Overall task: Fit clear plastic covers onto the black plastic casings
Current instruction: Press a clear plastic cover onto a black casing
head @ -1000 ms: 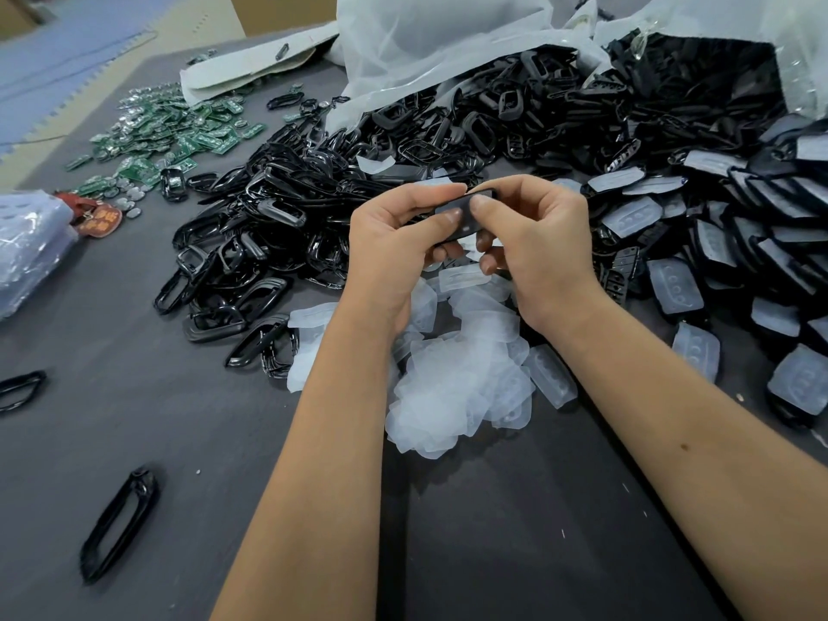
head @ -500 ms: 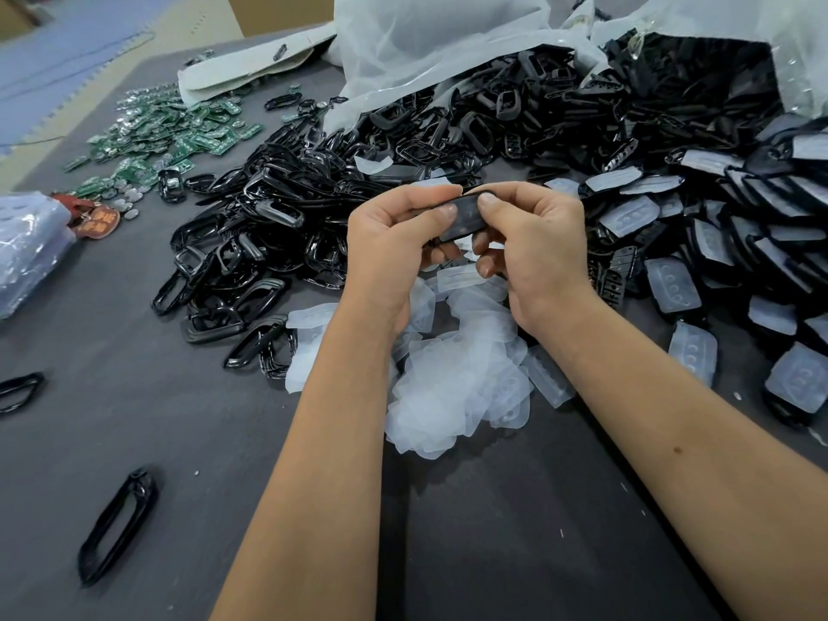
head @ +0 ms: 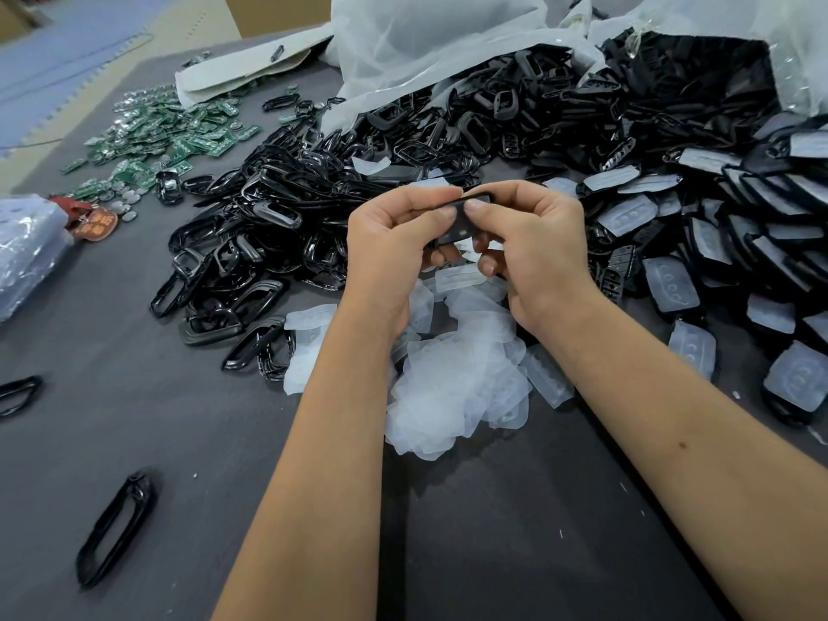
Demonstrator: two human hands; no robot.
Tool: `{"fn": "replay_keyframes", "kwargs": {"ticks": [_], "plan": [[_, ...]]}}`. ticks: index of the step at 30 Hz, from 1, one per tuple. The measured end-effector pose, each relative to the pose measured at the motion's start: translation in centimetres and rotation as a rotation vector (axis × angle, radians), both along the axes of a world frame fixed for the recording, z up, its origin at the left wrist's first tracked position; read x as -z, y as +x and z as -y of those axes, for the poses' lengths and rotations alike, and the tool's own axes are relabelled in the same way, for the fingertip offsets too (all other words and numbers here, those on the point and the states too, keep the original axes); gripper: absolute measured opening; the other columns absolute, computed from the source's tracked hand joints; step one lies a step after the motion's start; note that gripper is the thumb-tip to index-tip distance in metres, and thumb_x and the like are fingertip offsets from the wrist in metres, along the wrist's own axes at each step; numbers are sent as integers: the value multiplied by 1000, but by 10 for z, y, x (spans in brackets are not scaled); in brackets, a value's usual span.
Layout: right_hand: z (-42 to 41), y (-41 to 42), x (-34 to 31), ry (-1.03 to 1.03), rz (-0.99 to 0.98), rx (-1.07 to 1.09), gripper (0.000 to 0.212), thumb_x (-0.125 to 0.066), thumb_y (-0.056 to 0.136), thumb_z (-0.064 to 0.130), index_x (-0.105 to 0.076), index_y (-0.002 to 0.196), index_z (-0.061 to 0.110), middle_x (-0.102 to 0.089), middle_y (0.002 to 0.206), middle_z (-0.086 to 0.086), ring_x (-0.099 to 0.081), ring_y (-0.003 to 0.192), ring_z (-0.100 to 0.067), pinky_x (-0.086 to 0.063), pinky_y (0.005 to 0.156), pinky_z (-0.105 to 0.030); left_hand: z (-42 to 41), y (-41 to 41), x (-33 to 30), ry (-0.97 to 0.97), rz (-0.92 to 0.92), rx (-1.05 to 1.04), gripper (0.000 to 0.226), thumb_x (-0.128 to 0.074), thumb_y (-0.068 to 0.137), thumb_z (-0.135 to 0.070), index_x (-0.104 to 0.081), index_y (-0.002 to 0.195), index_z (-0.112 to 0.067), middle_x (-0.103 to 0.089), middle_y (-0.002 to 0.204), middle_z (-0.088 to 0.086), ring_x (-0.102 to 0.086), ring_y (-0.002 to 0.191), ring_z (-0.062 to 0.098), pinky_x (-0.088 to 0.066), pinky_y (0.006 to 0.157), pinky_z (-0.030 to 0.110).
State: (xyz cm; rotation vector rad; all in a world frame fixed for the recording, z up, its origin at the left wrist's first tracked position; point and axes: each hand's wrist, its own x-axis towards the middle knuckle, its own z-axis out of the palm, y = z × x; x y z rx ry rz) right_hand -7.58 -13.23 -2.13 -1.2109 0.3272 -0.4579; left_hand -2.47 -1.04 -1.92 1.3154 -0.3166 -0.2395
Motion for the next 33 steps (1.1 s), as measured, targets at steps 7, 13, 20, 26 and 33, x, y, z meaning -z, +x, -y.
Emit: {"fn": "replay_keyframes", "kwargs": {"ticks": [7,13,20,26,33], "plan": [[4,2,5,-79,6,0,7,-70,96,3,-74,91,6,-68,71,-4,-57,53,-11,-48,44,-22,-1,2,2,21,3,-13,21,-61,95,6,-77,99,-6,-74,79,8,-62,55,11,-48,52,19],[9,1,4,-94,10,-33,6,-79,91,9,-75,87,8,-70,72,-7,-57,52,-10,-47,44,-21,-1,0,3,4,40,33,17,-64,93,8,-75,103,-1,-76,85,14,-72,70,16,-48,53,17],[10,0,-2,35,20,-134,26,-62,103,12,-74,81,9,-68,68,-2,-59,55,-12,-49,44,-22,-3,5,5,56,30,-38,17,-66,94,2,-77,104,-5,-77,86,13,-62,55,13,-48,54,20],[11,0,0,-71,14,-79,16,-64,100,3,-74,89,9,-70,67,0,-62,54,-12,-51,46,-23,-3,5,5,60,32,-26,18,-65,94,1,-78,103,-9,-75,80,8,-61,55,13,-49,56,21],[12,-1,5,-361,11,-13,14,-66,101,15,-75,89,13,-70,70,-7,-60,51,-17,-48,41,-26,0,6,9,77,88,-44,15,-73,88,1,-77,97,-11,-74,79,4,-60,53,12,-47,52,18]]}}
